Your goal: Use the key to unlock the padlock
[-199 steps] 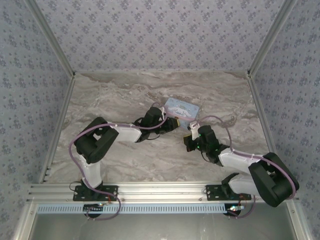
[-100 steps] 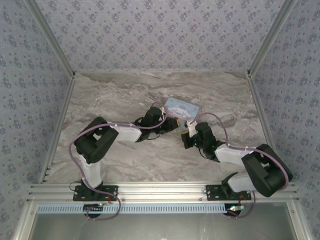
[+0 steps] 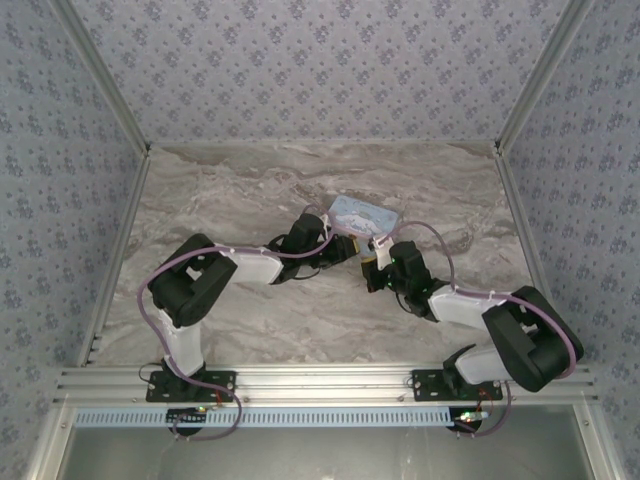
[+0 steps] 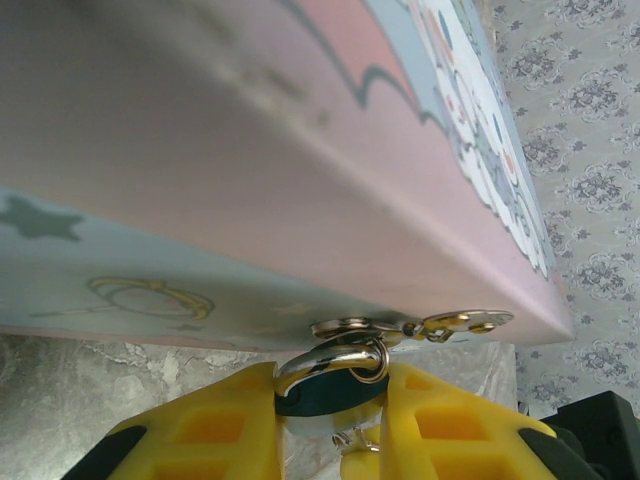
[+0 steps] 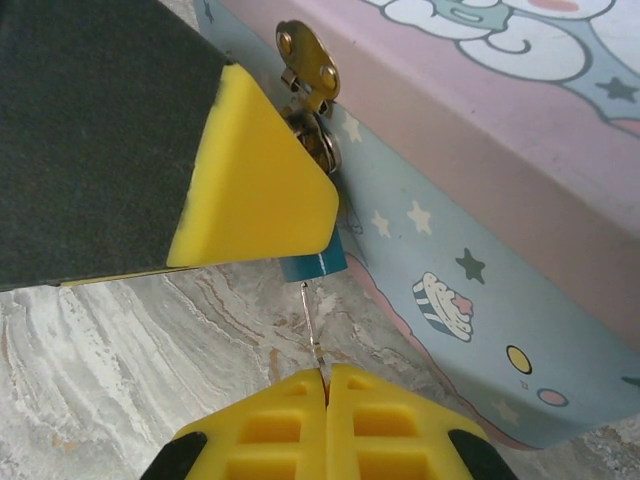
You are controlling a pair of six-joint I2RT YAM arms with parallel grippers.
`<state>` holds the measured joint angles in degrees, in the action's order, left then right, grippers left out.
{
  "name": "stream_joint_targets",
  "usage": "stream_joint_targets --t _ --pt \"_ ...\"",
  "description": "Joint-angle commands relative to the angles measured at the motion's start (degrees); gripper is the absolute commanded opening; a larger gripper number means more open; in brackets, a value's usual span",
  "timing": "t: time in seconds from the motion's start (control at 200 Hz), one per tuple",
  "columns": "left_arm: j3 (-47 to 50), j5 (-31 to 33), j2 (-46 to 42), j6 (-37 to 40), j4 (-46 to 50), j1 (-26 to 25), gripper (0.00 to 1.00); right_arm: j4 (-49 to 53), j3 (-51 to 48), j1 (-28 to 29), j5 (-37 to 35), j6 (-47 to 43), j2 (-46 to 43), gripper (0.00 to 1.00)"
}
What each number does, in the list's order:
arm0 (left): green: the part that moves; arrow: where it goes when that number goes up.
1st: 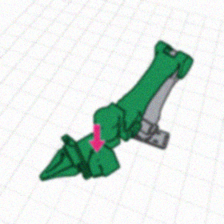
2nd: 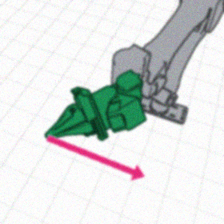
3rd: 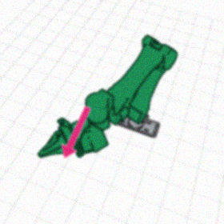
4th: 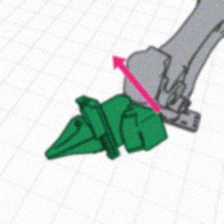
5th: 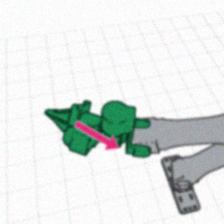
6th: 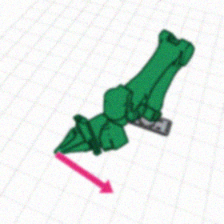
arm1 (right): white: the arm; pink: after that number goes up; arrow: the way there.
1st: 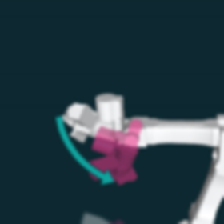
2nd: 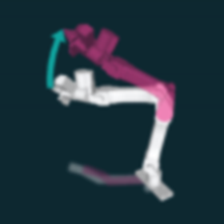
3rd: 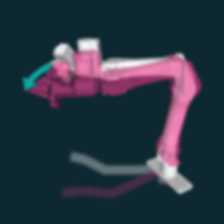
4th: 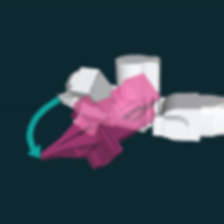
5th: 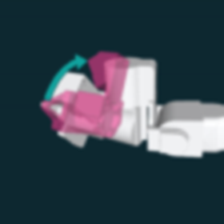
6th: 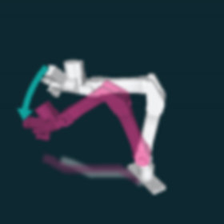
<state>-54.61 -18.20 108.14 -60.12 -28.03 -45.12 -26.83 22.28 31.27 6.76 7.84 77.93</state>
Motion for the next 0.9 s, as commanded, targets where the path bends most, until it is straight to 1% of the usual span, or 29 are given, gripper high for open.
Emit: stream_joint_targets --t 0.0,0.29,0.899 --pt "-1.96 -0.88 -1.88 -0.35 -1.36 -0.48 0.24 -0.67 1.79 -0.33 -1.02 -1.37 0.99 0.0" --pt "-2.04 -0.92 -1.79 -0.41 -1.4 -0.43 0.24 -0.72 2.28 -0.45 -0.79 -1.29 2.22 0.0" --pt "-1.98 -1.1 -1.98 -0.61 -1.4 -0.47 0.24 -2.95 2.47 -0.64 -0.17 -1.33 1.91 0.0"
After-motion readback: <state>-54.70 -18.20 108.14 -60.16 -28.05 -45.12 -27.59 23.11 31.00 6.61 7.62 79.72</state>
